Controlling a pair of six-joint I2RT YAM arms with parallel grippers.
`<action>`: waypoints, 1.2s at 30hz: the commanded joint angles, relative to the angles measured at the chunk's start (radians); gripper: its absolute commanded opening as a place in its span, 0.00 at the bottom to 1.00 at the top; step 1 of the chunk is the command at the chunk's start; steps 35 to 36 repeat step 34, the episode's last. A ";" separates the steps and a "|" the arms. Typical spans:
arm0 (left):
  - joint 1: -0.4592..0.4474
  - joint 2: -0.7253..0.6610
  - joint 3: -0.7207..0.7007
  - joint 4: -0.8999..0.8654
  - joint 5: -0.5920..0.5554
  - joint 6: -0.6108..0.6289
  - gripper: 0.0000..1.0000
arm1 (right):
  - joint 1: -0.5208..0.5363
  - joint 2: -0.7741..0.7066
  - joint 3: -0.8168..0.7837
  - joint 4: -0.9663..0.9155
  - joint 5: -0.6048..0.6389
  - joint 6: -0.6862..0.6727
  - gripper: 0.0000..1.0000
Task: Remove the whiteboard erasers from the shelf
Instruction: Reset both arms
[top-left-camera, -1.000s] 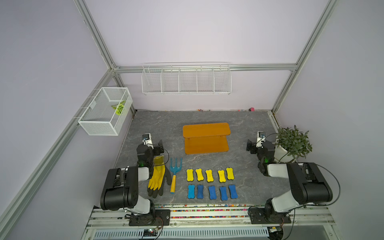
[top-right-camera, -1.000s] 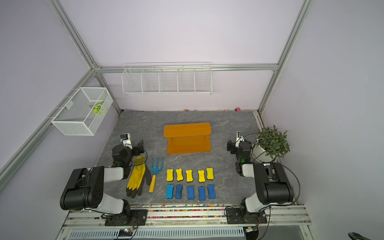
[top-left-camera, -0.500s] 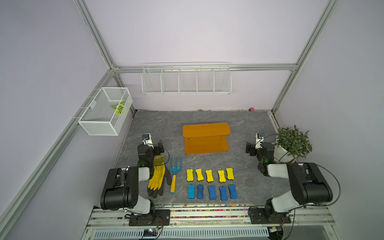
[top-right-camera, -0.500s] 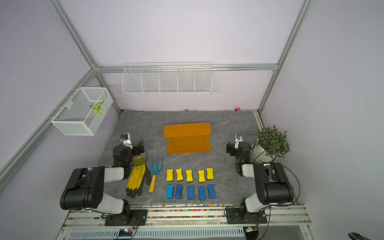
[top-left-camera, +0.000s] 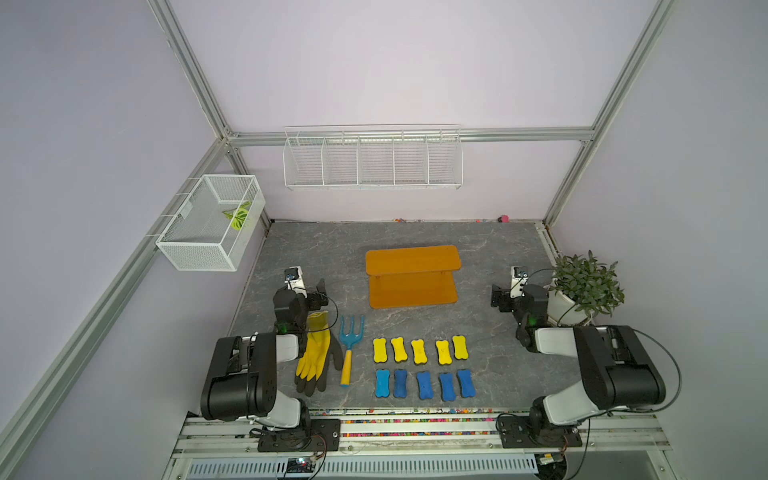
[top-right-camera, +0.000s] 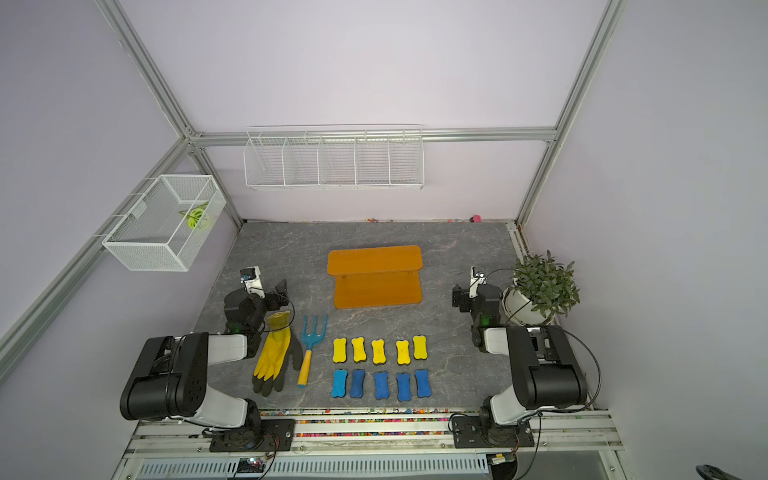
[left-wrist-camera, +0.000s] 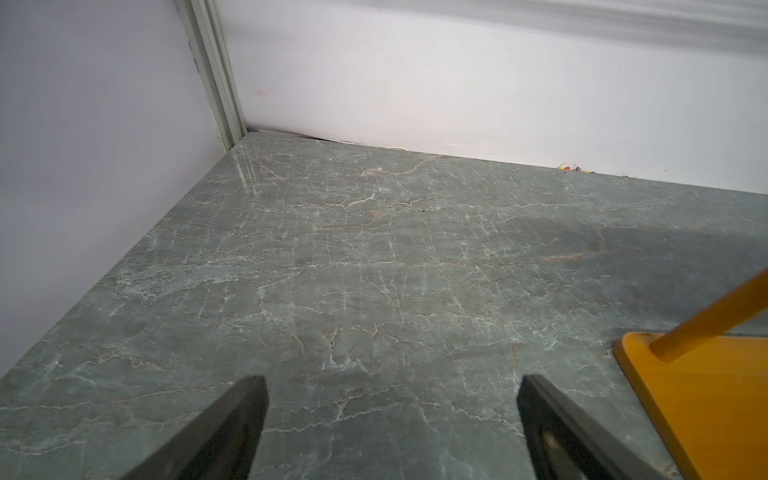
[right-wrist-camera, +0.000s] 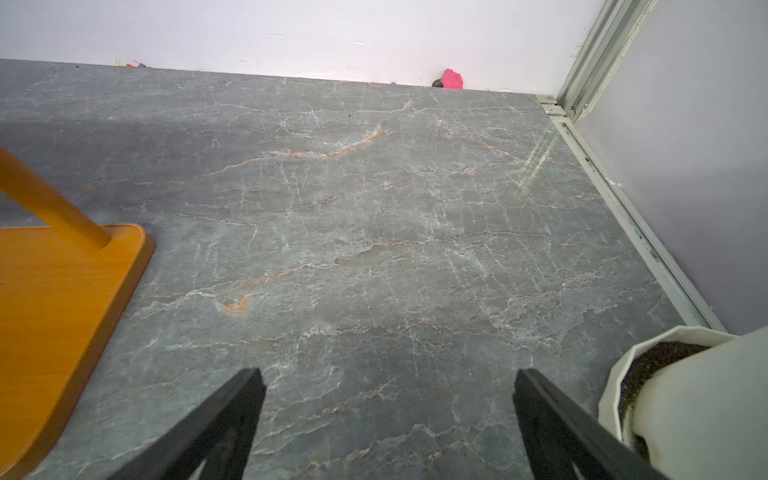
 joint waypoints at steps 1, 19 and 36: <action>0.007 0.003 0.010 0.009 0.036 0.005 1.00 | -0.006 -0.015 0.002 0.010 -0.013 0.012 0.99; 0.005 -0.001 0.000 0.024 0.028 0.008 1.00 | -0.006 -0.016 -0.001 0.017 -0.013 0.010 0.99; 0.005 -0.001 0.000 0.024 0.030 0.008 1.00 | -0.008 -0.018 -0.009 0.027 -0.015 0.007 0.99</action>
